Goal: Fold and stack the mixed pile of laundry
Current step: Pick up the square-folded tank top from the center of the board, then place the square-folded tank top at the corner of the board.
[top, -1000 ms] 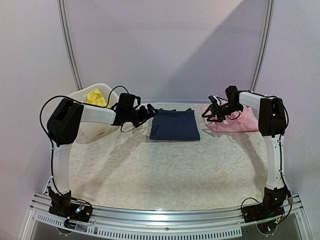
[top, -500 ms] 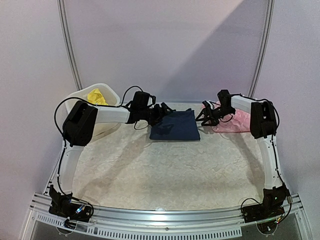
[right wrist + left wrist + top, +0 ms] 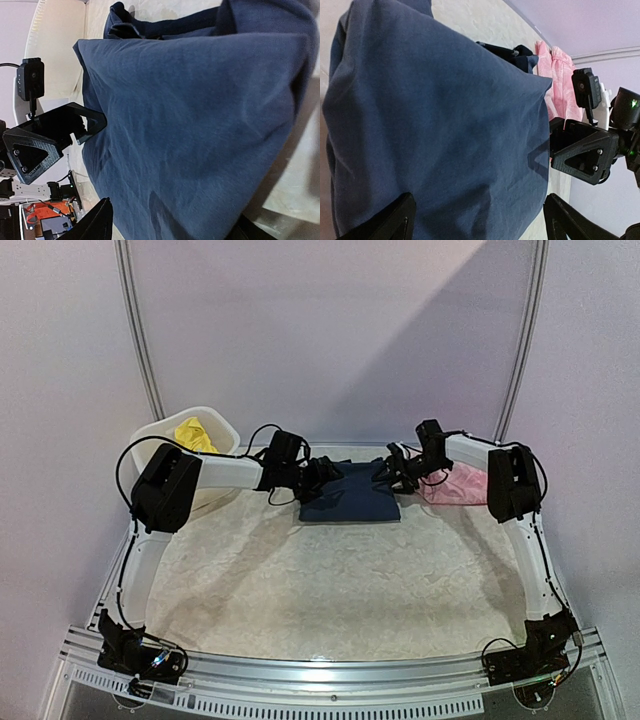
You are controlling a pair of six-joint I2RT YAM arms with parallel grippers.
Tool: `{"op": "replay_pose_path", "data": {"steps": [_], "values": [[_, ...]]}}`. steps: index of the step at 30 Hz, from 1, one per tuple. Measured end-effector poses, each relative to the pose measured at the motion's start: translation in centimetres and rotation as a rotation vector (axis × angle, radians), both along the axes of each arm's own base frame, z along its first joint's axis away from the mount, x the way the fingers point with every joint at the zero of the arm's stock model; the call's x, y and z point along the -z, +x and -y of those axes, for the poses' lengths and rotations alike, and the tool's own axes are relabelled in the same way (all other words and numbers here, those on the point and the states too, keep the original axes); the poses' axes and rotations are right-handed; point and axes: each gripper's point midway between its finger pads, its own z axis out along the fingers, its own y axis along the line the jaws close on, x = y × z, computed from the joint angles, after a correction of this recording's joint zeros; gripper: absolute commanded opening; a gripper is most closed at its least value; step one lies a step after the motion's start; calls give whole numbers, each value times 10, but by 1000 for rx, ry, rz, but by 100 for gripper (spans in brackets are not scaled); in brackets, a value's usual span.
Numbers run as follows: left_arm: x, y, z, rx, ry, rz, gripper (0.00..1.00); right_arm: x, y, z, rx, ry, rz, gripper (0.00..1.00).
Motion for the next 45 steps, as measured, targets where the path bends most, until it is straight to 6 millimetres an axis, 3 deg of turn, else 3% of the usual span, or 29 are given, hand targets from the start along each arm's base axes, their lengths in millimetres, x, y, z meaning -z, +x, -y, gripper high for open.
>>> {"op": "replay_pose_path", "data": {"steps": [5,12,14,19,20,28,37,40,45], "values": [[1,0,0,0,-5,-8,90,-2,0,-7,6,44,-28,64],[3,0,0,5,-13,-12,90,2,0,-16,4,112,-63,49],[3,0,0,6,-13,-13,90,4,-1,-20,-1,122,-74,39],[3,-1,0,8,-14,-14,91,13,-5,-28,-6,85,-86,2],[2,-1,0,8,-14,-13,91,15,-4,-26,0,54,-80,0],[-14,-22,-13,32,22,-13,93,14,-4,-4,-22,-96,-4,0],[-84,-50,-32,51,7,74,93,-35,13,54,25,-224,119,0],[-88,-57,-36,56,10,79,93,-53,17,67,38,-253,163,0],[-74,-66,-40,65,29,52,93,-70,22,86,48,-311,205,0]]}}
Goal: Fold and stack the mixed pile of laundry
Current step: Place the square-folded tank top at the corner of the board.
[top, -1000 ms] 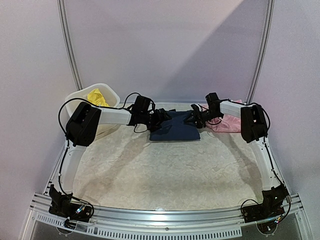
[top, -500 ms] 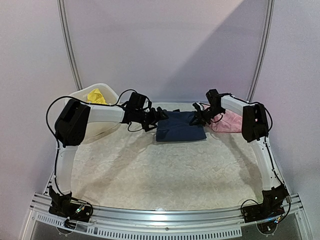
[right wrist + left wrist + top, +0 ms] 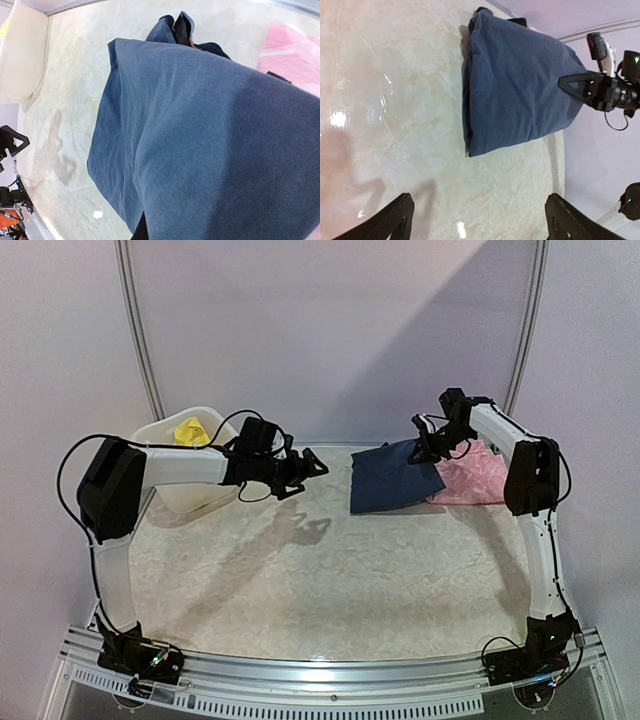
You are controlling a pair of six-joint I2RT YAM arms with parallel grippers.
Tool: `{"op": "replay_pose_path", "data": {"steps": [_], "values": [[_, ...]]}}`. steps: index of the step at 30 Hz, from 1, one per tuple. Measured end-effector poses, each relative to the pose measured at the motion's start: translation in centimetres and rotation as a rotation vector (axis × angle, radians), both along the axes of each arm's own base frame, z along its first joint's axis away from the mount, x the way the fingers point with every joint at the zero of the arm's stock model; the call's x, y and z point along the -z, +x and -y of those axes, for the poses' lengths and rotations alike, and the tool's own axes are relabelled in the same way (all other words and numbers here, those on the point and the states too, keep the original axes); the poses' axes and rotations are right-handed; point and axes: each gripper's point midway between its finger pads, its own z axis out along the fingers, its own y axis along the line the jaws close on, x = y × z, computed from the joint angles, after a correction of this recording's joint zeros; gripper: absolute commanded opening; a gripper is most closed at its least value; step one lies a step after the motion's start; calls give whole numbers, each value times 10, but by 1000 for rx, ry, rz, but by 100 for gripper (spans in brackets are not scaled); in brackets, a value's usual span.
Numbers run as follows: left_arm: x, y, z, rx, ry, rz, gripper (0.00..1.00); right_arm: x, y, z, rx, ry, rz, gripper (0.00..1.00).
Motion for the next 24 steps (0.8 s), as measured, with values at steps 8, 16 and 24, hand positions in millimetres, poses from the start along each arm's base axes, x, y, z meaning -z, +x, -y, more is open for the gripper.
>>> {"op": "replay_pose_path", "data": {"steps": [8,16,24], "values": [[20,-16,-5,16,26,-47,93,-15,5,57,50,-65,20,0],[16,-22,-2,38,27,-36,94,-32,12,122,92,-199,87,0],[17,-29,5,59,27,-39,94,-62,16,167,165,-209,142,0]]}}
